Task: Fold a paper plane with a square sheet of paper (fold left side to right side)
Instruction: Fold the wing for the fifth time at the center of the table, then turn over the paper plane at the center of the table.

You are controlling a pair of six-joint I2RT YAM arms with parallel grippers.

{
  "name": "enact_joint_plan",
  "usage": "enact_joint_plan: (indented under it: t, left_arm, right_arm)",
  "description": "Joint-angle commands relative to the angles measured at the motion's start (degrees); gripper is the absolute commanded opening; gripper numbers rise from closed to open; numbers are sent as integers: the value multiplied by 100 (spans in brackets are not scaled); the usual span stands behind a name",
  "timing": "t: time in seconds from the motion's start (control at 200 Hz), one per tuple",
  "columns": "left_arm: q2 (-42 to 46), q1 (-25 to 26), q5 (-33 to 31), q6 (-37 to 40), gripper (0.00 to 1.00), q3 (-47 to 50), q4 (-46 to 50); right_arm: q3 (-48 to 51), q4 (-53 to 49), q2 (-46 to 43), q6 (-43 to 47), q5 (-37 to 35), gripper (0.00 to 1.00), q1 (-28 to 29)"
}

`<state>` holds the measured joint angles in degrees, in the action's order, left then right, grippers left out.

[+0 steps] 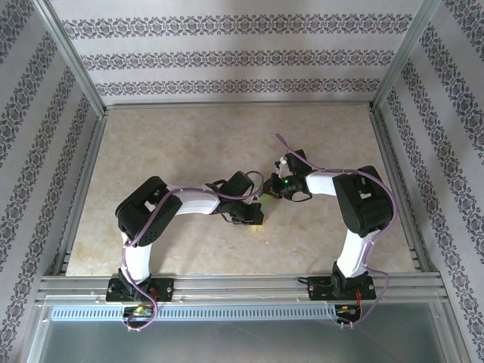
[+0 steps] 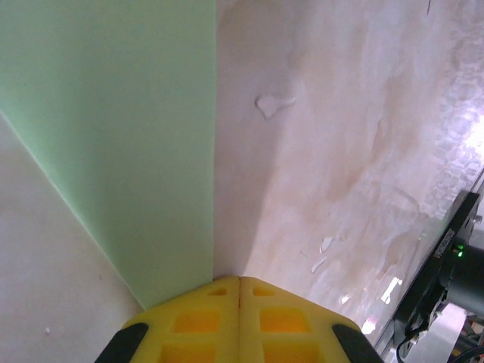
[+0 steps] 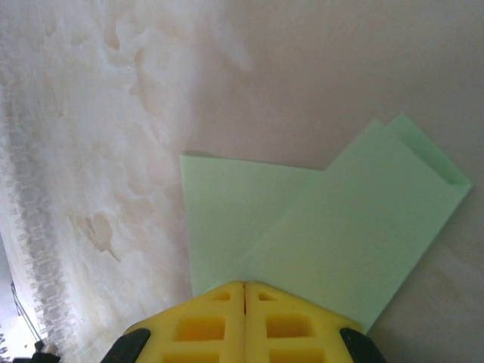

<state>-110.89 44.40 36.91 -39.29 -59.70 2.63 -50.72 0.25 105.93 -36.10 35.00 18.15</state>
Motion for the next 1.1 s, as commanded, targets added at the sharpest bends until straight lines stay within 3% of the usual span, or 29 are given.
enact_joint_plan:
  t: [0.0,0.37,0.475,0.615,0.755,0.864,1.009,1.039,1.099]
  left_arm:
    - [188,152,115,241,0,179,528]
    - [681,265,135,316,0,597,315]
    - [1166,217,-43,219,0,875,-176]
    - [1881,7,-483,89,10,1251,-730]
    - [2516,-241,-1204,-25,22,1757,-1206]
    - [2868,-440,-1951,-239,30,2138,-1389]
    - [3158,-707,-2305,-488,41,2552,-1795]
    - [3208,-755,-2355,-499,42,2596,-1787]
    - [3312,-835,-2407,-484,43,2669,-1777]
  right_arm:
    - [93,-390,283,15,-539,0,32]
    - [-415,-730,178,158,-479,0,39]
    - [-731,-1060,-107,281,-577,12,57]
    - [-993,-1562,-652,448,-1077,30,121]
    - [-1210,-2454,-1239,770,-2416,50,496]
    - [-1341,-2986,-1434,764,-3371,58,903]
    - [-1636,-3429,-1098,599,-4188,65,1543]
    - [-1731,-3532,-957,584,-4325,72,1665]
    - [-1956,-3734,-679,555,-4544,72,1830]
